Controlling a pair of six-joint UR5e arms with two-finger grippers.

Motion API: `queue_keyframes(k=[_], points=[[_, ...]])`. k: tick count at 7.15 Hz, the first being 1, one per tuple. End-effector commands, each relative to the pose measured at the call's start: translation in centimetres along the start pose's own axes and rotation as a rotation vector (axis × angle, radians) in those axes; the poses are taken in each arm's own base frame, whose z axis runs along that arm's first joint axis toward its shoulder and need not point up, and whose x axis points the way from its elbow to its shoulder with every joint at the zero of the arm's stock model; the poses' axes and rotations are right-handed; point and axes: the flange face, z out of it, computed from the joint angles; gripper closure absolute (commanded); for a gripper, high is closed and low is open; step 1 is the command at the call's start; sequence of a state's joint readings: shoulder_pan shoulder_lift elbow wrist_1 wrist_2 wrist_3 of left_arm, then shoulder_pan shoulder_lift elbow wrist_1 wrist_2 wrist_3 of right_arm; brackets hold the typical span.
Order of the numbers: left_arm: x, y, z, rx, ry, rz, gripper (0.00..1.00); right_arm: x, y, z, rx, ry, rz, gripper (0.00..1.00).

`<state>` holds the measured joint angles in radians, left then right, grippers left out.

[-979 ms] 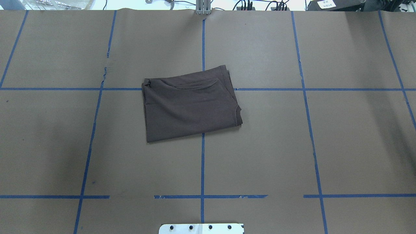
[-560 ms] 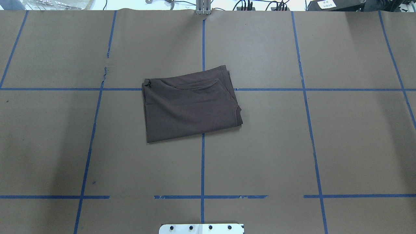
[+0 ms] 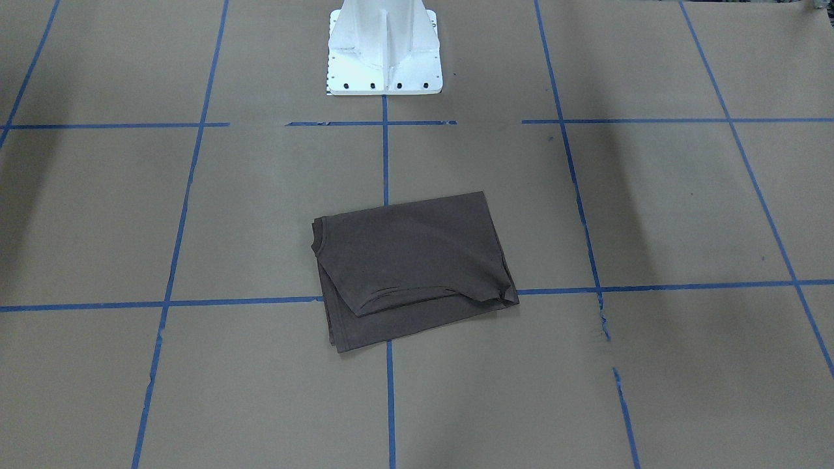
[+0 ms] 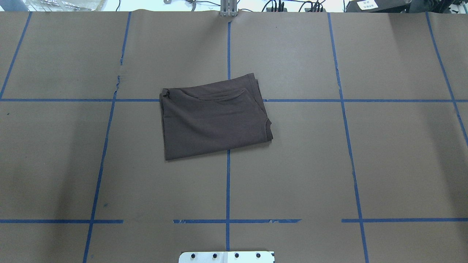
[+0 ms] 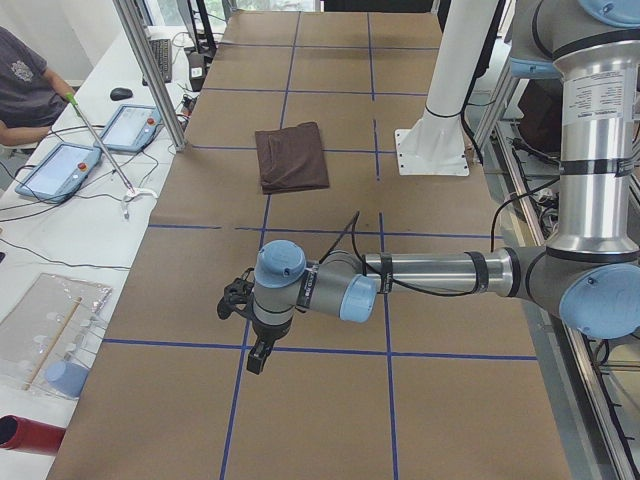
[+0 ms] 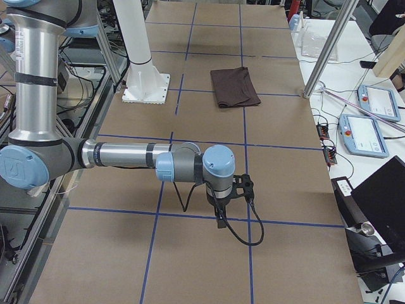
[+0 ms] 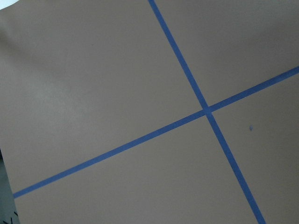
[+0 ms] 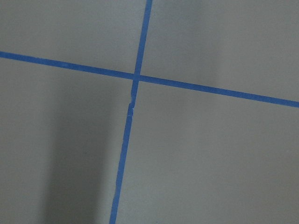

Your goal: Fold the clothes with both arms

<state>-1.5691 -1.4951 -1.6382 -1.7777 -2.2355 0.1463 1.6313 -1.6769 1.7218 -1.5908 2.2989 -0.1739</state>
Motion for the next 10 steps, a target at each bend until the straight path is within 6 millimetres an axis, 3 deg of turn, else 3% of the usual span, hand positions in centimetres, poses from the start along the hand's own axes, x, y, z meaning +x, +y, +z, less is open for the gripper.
queue_keyframes(k=[1,2,5,10], points=[[2.3,-0.2,-2.3,-0.058,0.056,-0.069,0.00,-1.7,-2.0,-1.1,-0.061,-0.050,0.034,0.00],[2.5,-0.2,-2.4,-0.058,0.056,-0.067,0.00,-3.9,-3.7,-3.1,-0.120,-0.056,0.073,0.00],[2.8,-0.4,-2.8,-0.047,0.056,-0.059,0.00,-2.1,0.3,-0.3,-0.071,-0.060,0.056,0.00],[3.1,-0.5,-3.3,-0.044,0.053,-0.103,0.00,-2.5,0.4,-0.3,-0.057,-0.096,0.122,0.00]])
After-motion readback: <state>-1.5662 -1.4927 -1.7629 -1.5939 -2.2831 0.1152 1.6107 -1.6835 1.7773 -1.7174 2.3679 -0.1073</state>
